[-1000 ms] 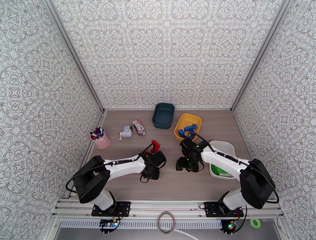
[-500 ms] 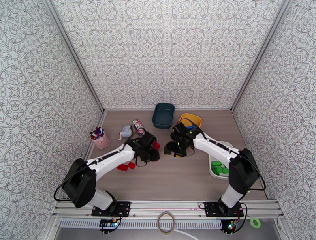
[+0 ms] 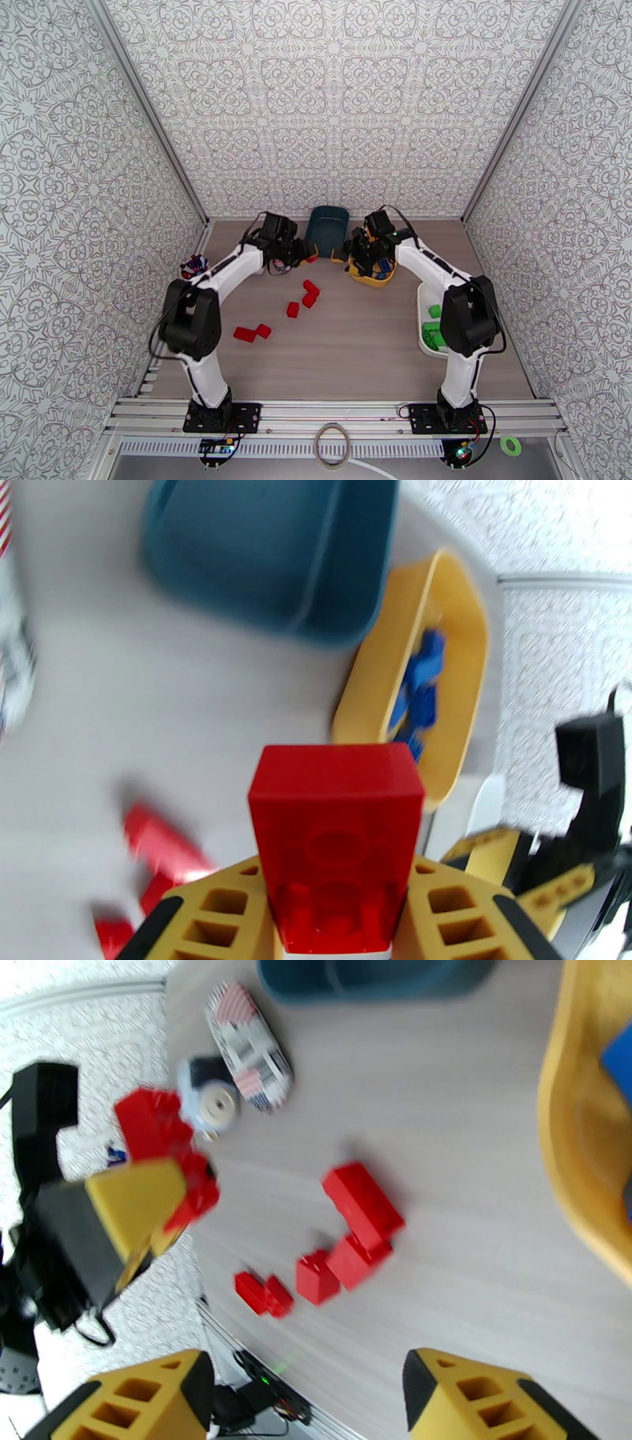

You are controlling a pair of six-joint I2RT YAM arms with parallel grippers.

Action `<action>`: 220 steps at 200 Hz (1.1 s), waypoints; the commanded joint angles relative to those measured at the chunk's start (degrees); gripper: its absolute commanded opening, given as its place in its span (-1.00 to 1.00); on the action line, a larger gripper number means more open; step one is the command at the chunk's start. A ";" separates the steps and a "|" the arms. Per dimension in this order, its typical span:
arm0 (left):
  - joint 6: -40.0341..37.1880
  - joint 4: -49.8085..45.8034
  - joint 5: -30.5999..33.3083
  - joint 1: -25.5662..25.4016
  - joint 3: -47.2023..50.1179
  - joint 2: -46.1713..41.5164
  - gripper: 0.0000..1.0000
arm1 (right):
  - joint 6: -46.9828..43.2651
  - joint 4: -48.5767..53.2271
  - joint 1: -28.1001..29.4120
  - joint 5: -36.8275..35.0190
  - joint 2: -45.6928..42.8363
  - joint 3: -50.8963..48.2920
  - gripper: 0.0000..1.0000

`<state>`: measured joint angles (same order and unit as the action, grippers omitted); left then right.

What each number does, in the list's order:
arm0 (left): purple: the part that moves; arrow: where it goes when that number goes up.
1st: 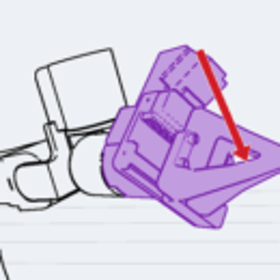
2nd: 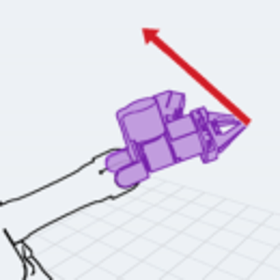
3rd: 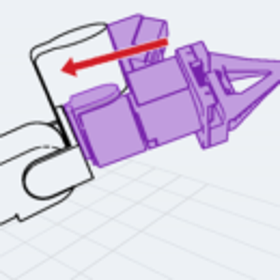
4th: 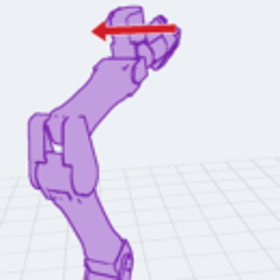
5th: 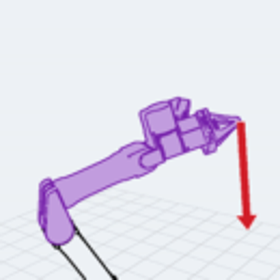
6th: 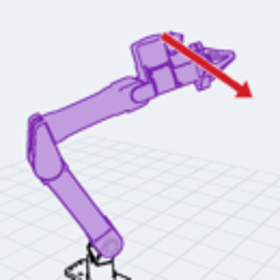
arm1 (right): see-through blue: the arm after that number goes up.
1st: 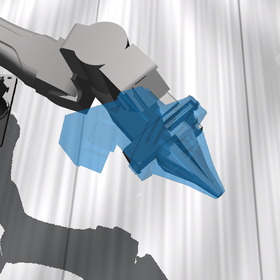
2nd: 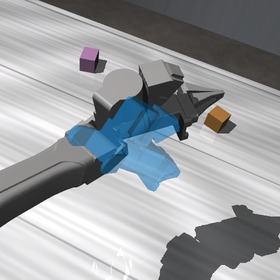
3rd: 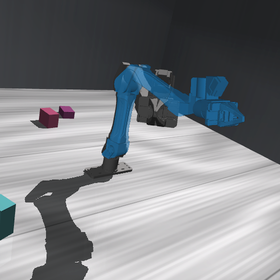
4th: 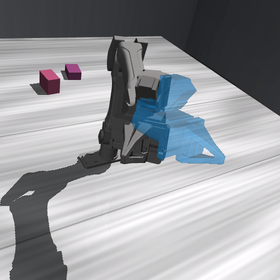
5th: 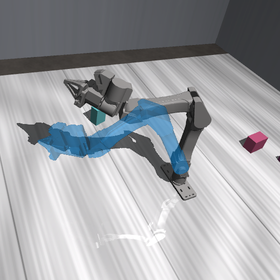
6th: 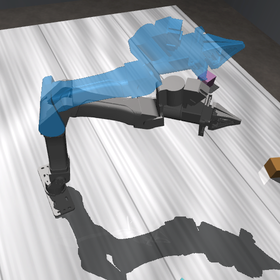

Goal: Sort the legos into containers by color

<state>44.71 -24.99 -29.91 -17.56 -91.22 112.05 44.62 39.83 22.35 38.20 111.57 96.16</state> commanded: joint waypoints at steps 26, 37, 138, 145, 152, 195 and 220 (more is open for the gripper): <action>4.28 0.24 -3.77 1.91 -20.38 15.10 -0.19 | -0.30 3.58 -2.21 1.83 3.58 7.21 0.35; 5.13 -0.91 -4.25 2.09 -25.71 19.53 0.00 | -0.68 4.32 -2.56 1.77 3.96 7.98 0.35; -2.26 -12.17 1.06 -0.37 -33.58 16.60 0.57 | -7.71 12.90 -3.54 -5.17 0.93 7.15 0.39; -3.40 -13.16 2.66 -0.95 -31.61 14.38 0.57 | -8.24 13.35 -3.46 -5.80 0.36 6.53 0.39; -4.57 -14.14 4.02 -1.51 -29.56 12.07 0.57 | -8.75 13.74 -3.38 -6.44 -0.30 5.90 0.40; -9.38 -18.59 14.03 -4.51 -13.59 -1.04 0.68 | -10.86 14.74 -1.43 -10.31 -4.52 0.53 0.41; -10.42 -21.06 19.33 -5.27 -4.65 -7.80 0.71 | -11.46 15.01 1.08 -13.05 -7.03 -2.83 0.43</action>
<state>37.65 -40.91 -18.74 -22.74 -102.91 109.36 35.05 53.17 20.78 29.17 107.96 96.36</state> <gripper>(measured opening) 0.851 0.712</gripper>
